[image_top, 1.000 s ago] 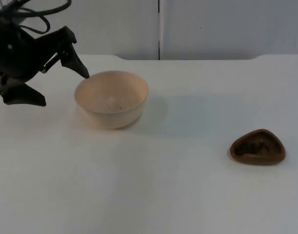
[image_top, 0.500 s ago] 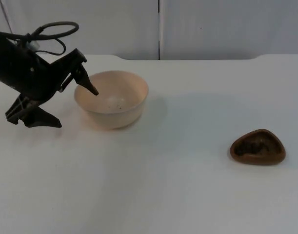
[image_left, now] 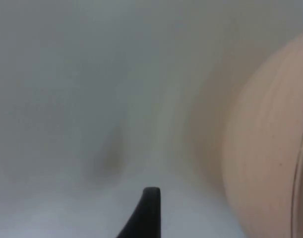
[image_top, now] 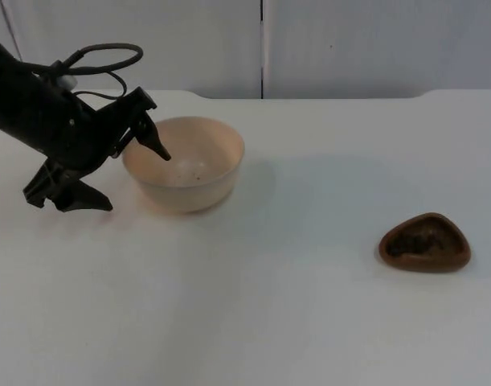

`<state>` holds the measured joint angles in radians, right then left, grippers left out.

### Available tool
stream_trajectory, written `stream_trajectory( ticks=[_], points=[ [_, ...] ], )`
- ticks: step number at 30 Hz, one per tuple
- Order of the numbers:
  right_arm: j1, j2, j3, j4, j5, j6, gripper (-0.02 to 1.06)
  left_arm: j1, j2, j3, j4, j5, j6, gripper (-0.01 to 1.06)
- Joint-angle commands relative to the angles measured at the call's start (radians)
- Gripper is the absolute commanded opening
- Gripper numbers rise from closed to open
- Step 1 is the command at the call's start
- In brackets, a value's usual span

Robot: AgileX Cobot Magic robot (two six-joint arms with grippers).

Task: Pick up the bowl with the left hand and pour the coffee beans from the cup into the bowl with the right hand.

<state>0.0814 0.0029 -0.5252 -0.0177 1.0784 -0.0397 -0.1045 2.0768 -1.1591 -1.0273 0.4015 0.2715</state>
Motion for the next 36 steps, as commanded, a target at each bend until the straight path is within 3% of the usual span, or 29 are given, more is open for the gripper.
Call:
stream_trajectory(
  ticks=[1, 7, 12, 15, 16, 20, 26, 36],
  points=[
    [-0.007, -0.003, 0.009, -0.006, -0.001, 0.002, 1.05, -0.005, 0.001, -0.005, -0.012, -0.016, 0.003, 0.86],
    [-0.007, -0.003, 0.009, -0.006, -0.001, 0.002, 1.05, -0.005, 0.001, -0.005, -0.009, -0.016, 0.003, 0.85],
    [-0.007, -0.003, 0.009, -0.006, -0.001, 0.002, 1.05, -0.005, 0.001, -0.005, -0.008, -0.016, 0.022, 0.73],
    [-0.007, -0.003, 0.009, -0.006, -0.001, 0.002, 1.05, -0.005, 0.001, -0.005, -0.008, -0.009, 0.022, 0.49],
    [-0.007, -0.003, 0.009, -0.006, -0.001, 0.002, 1.05, -0.005, 0.001, -0.005, -0.008, -0.009, 0.022, 0.49],
    [-0.007, -0.003, 0.009, -0.006, -0.001, 0.000, 1.05, -0.005, 0.001, -0.005, -0.019, 0.007, 0.022, 0.23],
    [-0.007, -0.003, 0.009, -0.006, -0.001, -0.002, 1.05, -0.005, 0.001, -0.005, -0.019, 0.022, 0.023, 0.00],
    [-0.007, -0.003, 0.009, -0.006, -0.001, -0.002, 1.05, -0.005, -0.023, -0.005, 0.011, 0.092, 0.023, 0.00]
  ],
)
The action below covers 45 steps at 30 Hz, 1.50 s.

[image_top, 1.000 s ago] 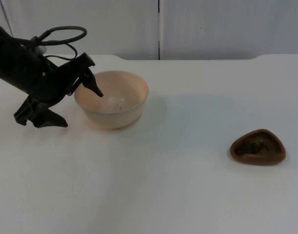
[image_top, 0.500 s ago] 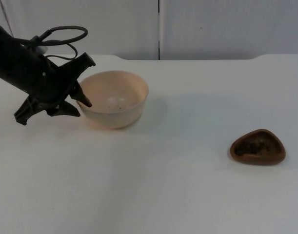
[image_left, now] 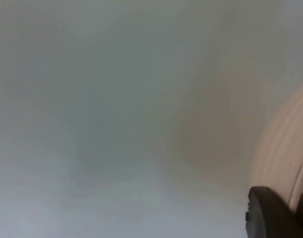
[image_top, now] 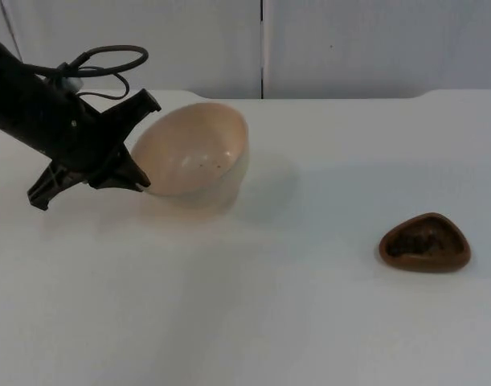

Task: Pick up the bowl with the left hand and pour the coffee beans from the cup into the bowl with the right hand.

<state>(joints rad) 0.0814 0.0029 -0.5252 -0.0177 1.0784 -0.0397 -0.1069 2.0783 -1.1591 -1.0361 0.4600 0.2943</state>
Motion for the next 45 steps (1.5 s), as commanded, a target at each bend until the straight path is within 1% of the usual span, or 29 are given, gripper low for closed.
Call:
stream_trajectory(
  ticks=[1, 2, 5, 6, 9, 11, 12, 14, 16, 18, 19, 21, 23, 24, 25, 26, 27, 28, 29, 31, 34, 44, 45],
  points=[
    [-0.007, -0.003, 0.009, -0.006, -0.001, -0.002, 1.05, -0.003, -0.037, -0.005, 0.039, 0.044, -0.001, 0.00],
    [-0.007, -0.003, 0.009, -0.006, -0.001, -0.002, 1.05, -0.003, -0.037, -0.005, 0.039, 0.044, -0.001, 0.00],
    [-0.007, -0.003, 0.009, -0.006, -0.001, -0.002, 1.05, 0.002, -0.087, -0.005, 0.117, 0.089, -0.026, 0.00],
    [-0.007, -0.003, 0.009, -0.006, -0.001, -0.002, 1.05, 0.002, -0.087, -0.005, 0.117, 0.089, -0.026, 0.00],
    [-0.007, -0.003, 0.009, -0.006, -0.001, -0.002, 1.05, 0.004, -0.150, -0.003, 0.263, 0.142, -0.089, 0.00],
    [-0.007, -0.003, 0.009, -0.006, -0.001, -0.002, 1.05, 0.004, -0.194, -0.003, 0.378, 0.180, -0.155, 0.00],
    [-0.007, -0.003, 0.009, -0.006, -0.001, -0.002, 1.05, 0.004, -0.194, -0.003, 0.378, 0.180, -0.155, 0.00],
    [-0.007, -0.003, 0.009, -0.006, -0.001, -0.002, 1.05, 0.000, -0.236, -0.003, 0.499, 0.236, -0.226, 0.00],
    [-0.007, -0.003, 0.009, -0.006, -0.001, -0.002, 1.05, -0.019, -0.269, -0.003, 0.657, 0.275, -0.321, 0.00],
    [-0.007, -0.003, 0.009, -0.006, -0.001, -0.002, 1.05, -0.058, -0.296, -0.002, 0.804, 0.313, -0.410, 0.00],
    [-0.007, -0.003, 0.009, -0.006, -0.001, -0.002, 1.05, -0.058, -0.296, -0.002, 0.804, 0.313, -0.410, 0.00],
    [-0.007, -0.003, 0.009, -0.006, -0.001, -0.002, 1.05, -0.100, -0.319, -0.002, 0.873, 0.340, -0.446, 0.00],
    [-0.007, -0.003, 0.009, -0.006, -0.001, -0.002, 1.05, -0.148, -0.339, -0.002, 0.873, 0.343, -0.446, 0.00],
    [-0.007, -0.003, 0.009, -0.006, -0.001, -0.002, 1.05, -0.148, -0.339, -0.002, 0.873, 0.343, -0.446, 0.00],
    [-0.007, -0.003, 0.009, -0.006, -0.001, -0.002, 1.05, -0.171, -0.347, -0.002, 0.873, 0.344, -0.446, 0.00],
    [-0.007, -0.003, 0.009, -0.006, -0.001, -0.002, 1.05, -0.216, -0.363, -0.002, 0.877, 0.350, -0.433, 0.00],
    [-0.007, -0.003, 0.009, -0.006, -0.001, -0.002, 1.05, -0.235, -0.367, -0.002, 0.877, 0.365, -0.423, 0.00],
    [-0.007, -0.003, 0.009, -0.006, -0.001, -0.002, 1.05, -0.256, -0.369, -0.002, 0.877, 0.398, -0.412, 0.00],
    [-0.007, -0.003, 0.009, -0.006, -0.001, -0.002, 1.05, -0.256, -0.369, -0.002, 0.877, 0.398, -0.412, 0.00],
    [-0.007, -0.003, 0.009, -0.006, -0.001, -0.002, 1.05, -0.290, -0.371, -0.002, 0.881, 0.447, -0.376, 0.00],
    [-0.007, -0.003, 0.009, -0.006, -0.001, -0.002, 1.05, -0.312, -0.371, -0.002, 0.888, 0.476, -0.359, 0.00],
    [-0.007, -0.003, 0.009, -0.006, -0.001, -0.002, 1.05, -0.313, -0.371, -0.002, 0.888, 0.469, -0.361, 0.00],
    [-0.007, -0.003, 0.009, -0.006, -0.001, -0.002, 1.05, -0.313, -0.371, -0.002, 0.886, 0.469, -0.379, 0.00]
  ],
)
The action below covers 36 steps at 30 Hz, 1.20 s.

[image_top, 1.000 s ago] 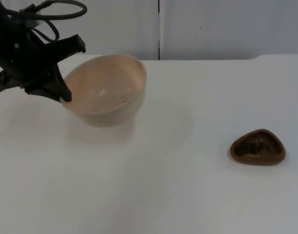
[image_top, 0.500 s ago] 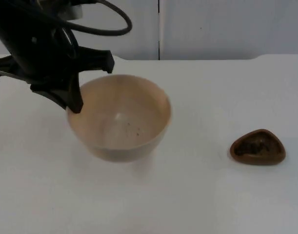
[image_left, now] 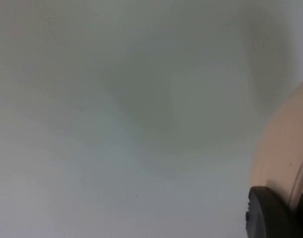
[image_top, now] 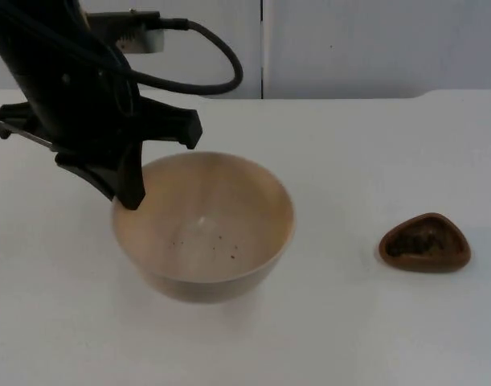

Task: Pick up the bowl with the left hand and pour the coffee beans from the cup into the bowl with the right hand.

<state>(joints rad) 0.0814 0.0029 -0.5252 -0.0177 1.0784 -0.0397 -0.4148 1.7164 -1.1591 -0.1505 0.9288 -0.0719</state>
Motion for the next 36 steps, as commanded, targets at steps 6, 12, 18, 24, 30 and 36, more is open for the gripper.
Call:
stream_trajectory(
  ticks=[6, 12, 18, 24, 30, 36],
  points=[
    [-0.007, -0.003, 0.009, 0.002, -0.001, 0.003, 1.05, -0.005, -0.009, -0.002, 0.022, -0.006, -0.111, 0.00],
    [-0.007, -0.003, 0.009, 0.006, -0.001, 0.005, 1.05, -0.005, -0.009, -0.002, 0.180, -0.027, -0.346, 0.00],
    [-0.007, -0.003, 0.009, 0.009, -0.001, 0.005, 1.05, -0.005, -0.009, -0.002, 0.218, -0.023, -0.417, 0.00],
    [-0.007, -0.003, 0.009, 0.008, -0.003, 0.005, 1.05, -0.005, -0.009, -0.002, 0.204, -0.019, -0.417, 0.00],
    [-0.007, -0.003, 0.009, 0.008, -0.004, 0.005, 1.05, -0.005, -0.009, -0.002, 0.192, -0.017, -0.417, 0.00],
    [-0.007, 0.002, 0.007, 0.018, -0.005, 0.005, 1.05, -0.005, -0.009, -0.002, 0.190, -0.017, -0.414, 0.00]
  ],
)
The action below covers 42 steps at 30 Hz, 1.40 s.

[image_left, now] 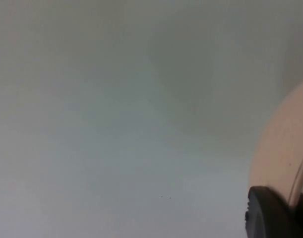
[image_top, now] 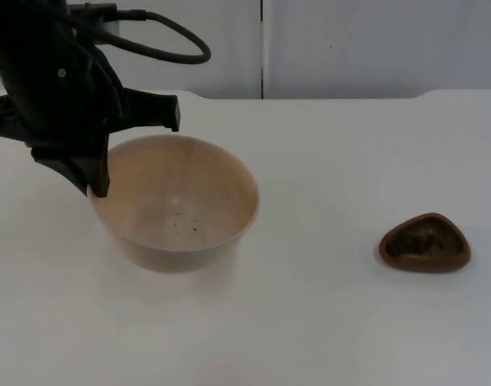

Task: Pick up the bowl with the left hand and pour the coffee beans from the cup into the bowl with the right hand.

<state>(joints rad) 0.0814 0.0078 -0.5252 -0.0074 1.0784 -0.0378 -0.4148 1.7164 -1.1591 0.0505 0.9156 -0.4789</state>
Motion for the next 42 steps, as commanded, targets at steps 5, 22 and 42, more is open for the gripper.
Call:
stream_trajectory(
  ticks=[5, 22, 42],
  points=[
    [-0.007, 0.115, -0.028, 0.015, -0.060, 0.003, 1.05, -0.005, -0.009, -0.002, -0.011, -0.004, -0.005, 0.00],
    [-0.007, 0.700, -0.261, 0.019, -0.213, 0.003, 1.05, -0.005, -0.009, -0.002, -0.013, -0.008, -0.005, 0.00],
    [0.117, 1.148, -0.595, 0.014, -0.163, 0.003, 1.05, -0.005, -0.009, -0.002, -0.004, -0.013, -0.005, 0.00]
  ],
)
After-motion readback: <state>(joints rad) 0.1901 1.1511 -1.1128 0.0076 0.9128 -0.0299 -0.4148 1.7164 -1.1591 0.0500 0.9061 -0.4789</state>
